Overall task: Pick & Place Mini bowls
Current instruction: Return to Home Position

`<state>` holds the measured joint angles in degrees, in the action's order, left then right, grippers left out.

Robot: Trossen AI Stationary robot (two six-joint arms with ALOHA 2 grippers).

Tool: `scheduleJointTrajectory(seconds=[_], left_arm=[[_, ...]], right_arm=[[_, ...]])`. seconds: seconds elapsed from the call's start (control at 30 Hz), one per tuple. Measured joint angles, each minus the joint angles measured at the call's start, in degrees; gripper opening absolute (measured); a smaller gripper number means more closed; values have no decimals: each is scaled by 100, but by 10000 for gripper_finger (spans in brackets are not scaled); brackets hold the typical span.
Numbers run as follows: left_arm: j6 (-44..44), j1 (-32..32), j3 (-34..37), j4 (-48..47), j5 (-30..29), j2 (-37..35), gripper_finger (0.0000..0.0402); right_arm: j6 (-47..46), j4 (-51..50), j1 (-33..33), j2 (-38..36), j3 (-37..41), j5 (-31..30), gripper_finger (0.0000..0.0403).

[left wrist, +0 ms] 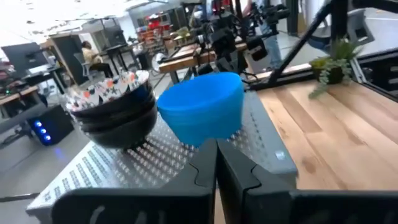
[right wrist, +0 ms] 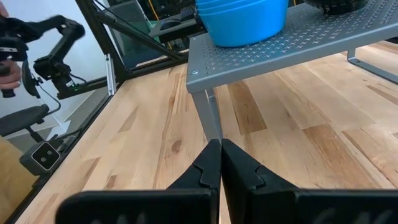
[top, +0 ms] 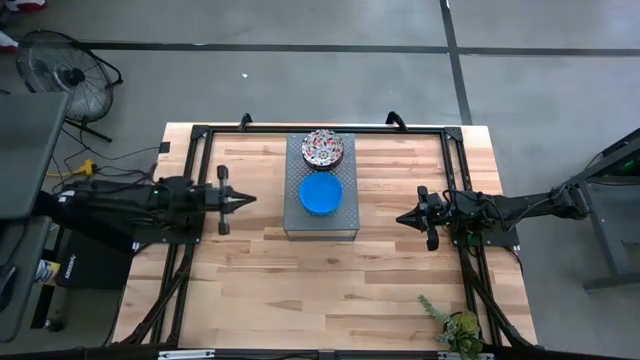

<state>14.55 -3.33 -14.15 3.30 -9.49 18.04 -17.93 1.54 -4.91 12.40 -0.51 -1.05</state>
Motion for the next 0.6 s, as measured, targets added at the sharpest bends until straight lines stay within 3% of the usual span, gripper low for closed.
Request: scheduleJointTrajectory(seconds=[0.13, 0.33, 0.6], left_arm=[[23, 175, 124, -566, 303, -682, 0], [162, 616, 129, -696, 1150, -1103, 0], [20, 708, 777, 57, 1310, -1519, 0]], right_arm=[[0, 2, -1, 0, 1, -1, 0], [0, 2, 1, 0, 1, -1, 0], [0, 2, -1, 0, 1, 1, 0]])
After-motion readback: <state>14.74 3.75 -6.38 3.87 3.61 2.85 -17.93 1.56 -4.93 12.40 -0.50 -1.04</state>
